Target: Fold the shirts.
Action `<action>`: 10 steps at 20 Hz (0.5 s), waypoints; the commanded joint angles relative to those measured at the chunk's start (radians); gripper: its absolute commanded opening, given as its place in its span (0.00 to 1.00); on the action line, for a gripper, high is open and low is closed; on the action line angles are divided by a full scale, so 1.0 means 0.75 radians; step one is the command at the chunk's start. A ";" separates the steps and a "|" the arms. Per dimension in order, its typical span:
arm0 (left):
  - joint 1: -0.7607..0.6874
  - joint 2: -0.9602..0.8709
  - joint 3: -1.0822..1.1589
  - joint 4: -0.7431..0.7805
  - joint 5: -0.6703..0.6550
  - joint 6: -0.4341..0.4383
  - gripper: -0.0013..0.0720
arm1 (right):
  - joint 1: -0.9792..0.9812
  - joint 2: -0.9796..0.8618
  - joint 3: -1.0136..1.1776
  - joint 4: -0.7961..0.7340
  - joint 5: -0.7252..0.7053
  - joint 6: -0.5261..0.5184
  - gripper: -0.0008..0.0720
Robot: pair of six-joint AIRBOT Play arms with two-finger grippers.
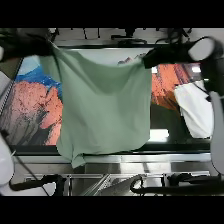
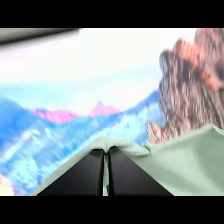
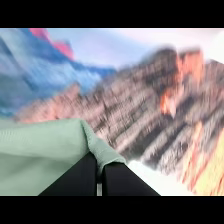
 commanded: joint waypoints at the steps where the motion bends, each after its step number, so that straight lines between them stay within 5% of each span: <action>1: -0.016 -0.350 -0.014 -0.046 0.029 -0.007 0.03 | -0.001 -0.299 -0.036 -0.166 -0.158 0.158 0.03; 6: -0.014 -0.511 0.164 -0.046 -0.115 -0.098 0.07 | -0.036 -0.475 -0.036 -0.182 -0.325 0.367 0.06; 7: -0.004 -0.511 0.230 -0.043 -0.178 -0.098 0.34 | -0.050 -0.465 -0.034 -0.182 -0.305 0.396 0.32; 8: 0.007 -0.506 0.304 -0.045 -0.250 -0.104 0.75 | -0.066 -0.439 -0.034 -0.183 -0.273 0.409 0.57; 9: 0.023 -0.469 0.326 -0.043 -0.272 -0.146 0.86 | -0.085 -0.403 -0.034 -0.183 -0.224 0.409 0.58; 10: 0.048 -0.412 0.306 -0.044 -0.288 -0.175 0.86 | -0.111 -0.350 -0.034 -0.183 -0.156 0.409 0.58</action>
